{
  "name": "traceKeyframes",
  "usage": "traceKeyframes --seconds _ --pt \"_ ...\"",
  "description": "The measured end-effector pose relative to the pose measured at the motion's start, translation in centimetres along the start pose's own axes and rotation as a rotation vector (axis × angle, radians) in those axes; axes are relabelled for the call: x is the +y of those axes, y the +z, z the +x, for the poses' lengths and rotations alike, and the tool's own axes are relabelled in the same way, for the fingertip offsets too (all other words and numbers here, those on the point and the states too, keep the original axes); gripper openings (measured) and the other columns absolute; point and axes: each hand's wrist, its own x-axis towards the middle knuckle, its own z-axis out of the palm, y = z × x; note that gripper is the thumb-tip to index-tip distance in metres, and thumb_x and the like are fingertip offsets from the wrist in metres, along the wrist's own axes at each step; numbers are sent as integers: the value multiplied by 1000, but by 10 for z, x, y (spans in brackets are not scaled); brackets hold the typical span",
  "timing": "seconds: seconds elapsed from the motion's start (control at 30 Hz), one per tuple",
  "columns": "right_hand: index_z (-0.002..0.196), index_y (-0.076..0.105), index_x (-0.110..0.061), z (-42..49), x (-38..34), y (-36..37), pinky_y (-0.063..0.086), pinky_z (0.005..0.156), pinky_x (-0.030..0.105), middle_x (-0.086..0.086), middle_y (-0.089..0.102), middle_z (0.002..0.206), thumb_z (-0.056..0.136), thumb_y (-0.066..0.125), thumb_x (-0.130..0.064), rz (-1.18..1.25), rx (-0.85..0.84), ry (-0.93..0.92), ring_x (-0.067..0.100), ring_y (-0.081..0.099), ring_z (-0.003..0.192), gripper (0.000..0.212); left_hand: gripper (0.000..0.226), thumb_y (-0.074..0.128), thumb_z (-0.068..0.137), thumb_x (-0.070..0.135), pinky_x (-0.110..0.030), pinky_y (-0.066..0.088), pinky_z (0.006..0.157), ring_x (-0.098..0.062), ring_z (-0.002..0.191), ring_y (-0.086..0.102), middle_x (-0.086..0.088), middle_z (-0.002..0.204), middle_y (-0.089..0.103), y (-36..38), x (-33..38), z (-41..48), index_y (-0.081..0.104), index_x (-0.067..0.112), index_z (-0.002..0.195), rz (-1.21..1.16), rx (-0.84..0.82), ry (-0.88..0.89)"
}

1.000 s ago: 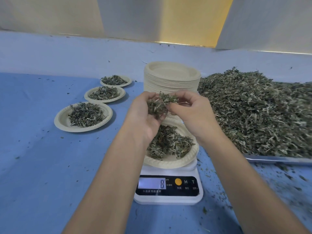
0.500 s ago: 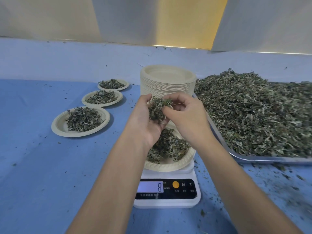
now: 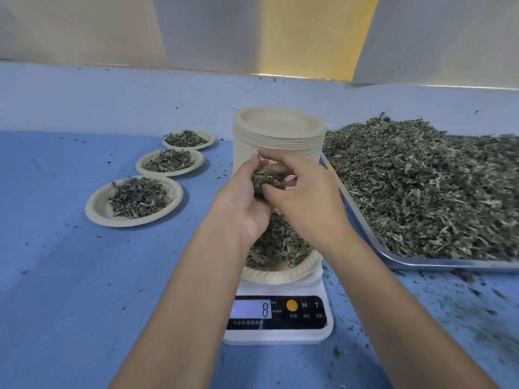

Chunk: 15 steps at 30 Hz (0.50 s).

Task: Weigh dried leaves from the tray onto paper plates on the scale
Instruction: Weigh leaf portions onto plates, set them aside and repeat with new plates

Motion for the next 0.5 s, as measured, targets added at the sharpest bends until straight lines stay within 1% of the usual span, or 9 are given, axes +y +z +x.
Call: traceKeyframes --seconds 0.07,0.1,0.17,0.2,0.23,0.3,0.37,0.43,0.5 --pt "112 67 -27 2 0 -1 49 80 11 -15 70 93 73 68 2 69 -41 22 -6 63 82 49 20 43 100 20 -28 51 71 -19 68 56 -10 78 58 -3 2 4 54 5 91 -58 35 -7" --pt "111 67 -27 3 0 -2 49 81 13 -13 71 97 74 69 3 109 -55 43 -4 62 85 48 20 42 100 19 -27 50 70 -19 70 54 -11 81 57 -5 4 5 54 5 92 -77 48 -12" --pt "107 67 -28 6 2 -6 52 82 21 -12 69 102 75 71 3 179 -63 73 0 62 86 44 24 41 100 19 -26 50 64 -19 69 55 -11 77 56 -8 9 6 53 4 84 -90 76 -9" --pt "105 66 -28 8 3 -9 53 81 22 -12 68 103 76 72 2 204 -57 82 0 62 84 42 27 42 100 18 -25 50 64 -19 69 56 -11 75 56 -10 11 6 53 4 81 -100 94 0" --pt "103 67 -28 9 4 -12 53 79 21 -13 68 103 77 73 0 213 -48 88 -1 62 80 39 28 43 100 18 -26 51 67 -20 70 56 -12 75 55 -11 13 5 52 2 78 -123 113 10" --pt "99 68 -28 9 8 -15 52 75 17 -13 68 94 77 74 -4 182 -28 112 -3 60 73 32 31 45 99 18 -28 51 75 -21 70 57 -14 74 55 -13 18 4 52 1 75 -157 143 30" --pt "94 70 -27 10 13 -17 51 71 16 -11 68 81 78 74 -10 70 -40 153 -4 58 67 24 32 47 99 18 -31 52 77 -22 70 57 -15 74 55 -15 21 3 53 0 73 -174 157 43" --pt "87 72 -26 9 17 -17 47 61 14 -10 66 72 78 75 -17 -82 -144 186 -8 55 59 13 32 48 98 17 -32 53 78 -22 69 58 -15 74 56 -17 22 3 53 0 71 -191 162 51" --pt "83 74 -24 8 19 -16 39 53 6 -12 65 68 76 78 -24 -164 -263 213 -11 53 55 8 32 49 98 17 -31 55 80 -21 69 59 -16 75 57 -18 22 3 54 0 71 -197 164 52"
